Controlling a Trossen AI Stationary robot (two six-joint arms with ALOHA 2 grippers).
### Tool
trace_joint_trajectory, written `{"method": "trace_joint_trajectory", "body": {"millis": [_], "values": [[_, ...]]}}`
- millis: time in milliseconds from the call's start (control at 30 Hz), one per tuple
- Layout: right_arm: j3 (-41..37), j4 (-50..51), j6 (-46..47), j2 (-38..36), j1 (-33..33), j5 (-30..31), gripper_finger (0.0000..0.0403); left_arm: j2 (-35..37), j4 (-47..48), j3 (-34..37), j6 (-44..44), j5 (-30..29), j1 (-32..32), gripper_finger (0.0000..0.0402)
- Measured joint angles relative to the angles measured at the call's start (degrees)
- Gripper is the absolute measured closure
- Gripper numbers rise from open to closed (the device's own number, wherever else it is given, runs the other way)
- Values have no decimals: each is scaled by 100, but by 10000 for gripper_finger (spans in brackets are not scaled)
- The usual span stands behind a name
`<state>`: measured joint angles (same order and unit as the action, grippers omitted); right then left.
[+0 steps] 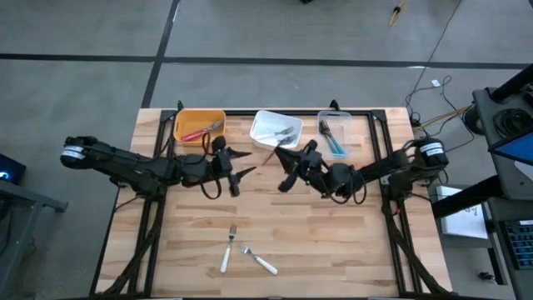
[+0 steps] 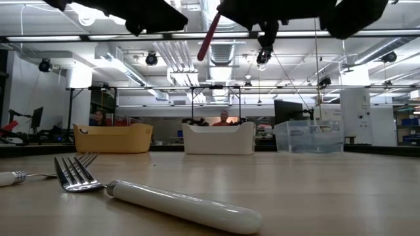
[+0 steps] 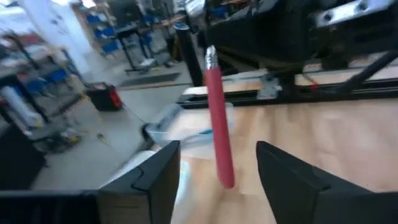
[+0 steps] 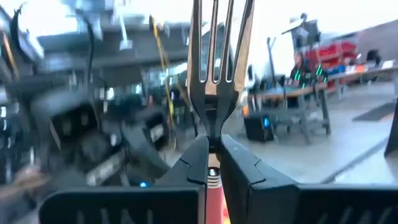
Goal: Sort silverware by color (type)
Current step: Put the pink fork into the yellow bin
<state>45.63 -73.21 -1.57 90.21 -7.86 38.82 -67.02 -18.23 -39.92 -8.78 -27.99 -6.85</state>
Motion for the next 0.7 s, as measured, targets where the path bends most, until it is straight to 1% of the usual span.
{"method": "trace_joint_trajectory", "body": {"millis": [67, 200, 300, 467, 533, 600, 633, 700], "values": [[-9, -393, -12, 152, 186, -99, 390, -160, -397, 2, -191, 0, 212, 204], [152, -527, 240, 356, 550, -829, 390, -480, -686, -64, -227, 212, 604, 201], [303, -560, 201, 438, 676, -908, 390, -713, -674, -127, -265, 264, 799, 200], [467, -545, 110, 597, 826, -973, 390, -995, -855, -167, -429, 301, 950, 203], [583, -548, 22, 673, 926, -1032, 390, -1095, -957, -162, -537, 277, 1025, 211], [706, -529, 63, 752, 1050, -1239, 390, -1149, -982, -162, -566, 236, 1084, 225], [758, -511, 137, 774, 1119, -1415, 390, -1169, -987, -162, -563, 233, 1105, 236], [820, -491, 216, 809, 1188, -1578, 390, -1198, -1023, -162, -559, 193, 1129, 263]]}}
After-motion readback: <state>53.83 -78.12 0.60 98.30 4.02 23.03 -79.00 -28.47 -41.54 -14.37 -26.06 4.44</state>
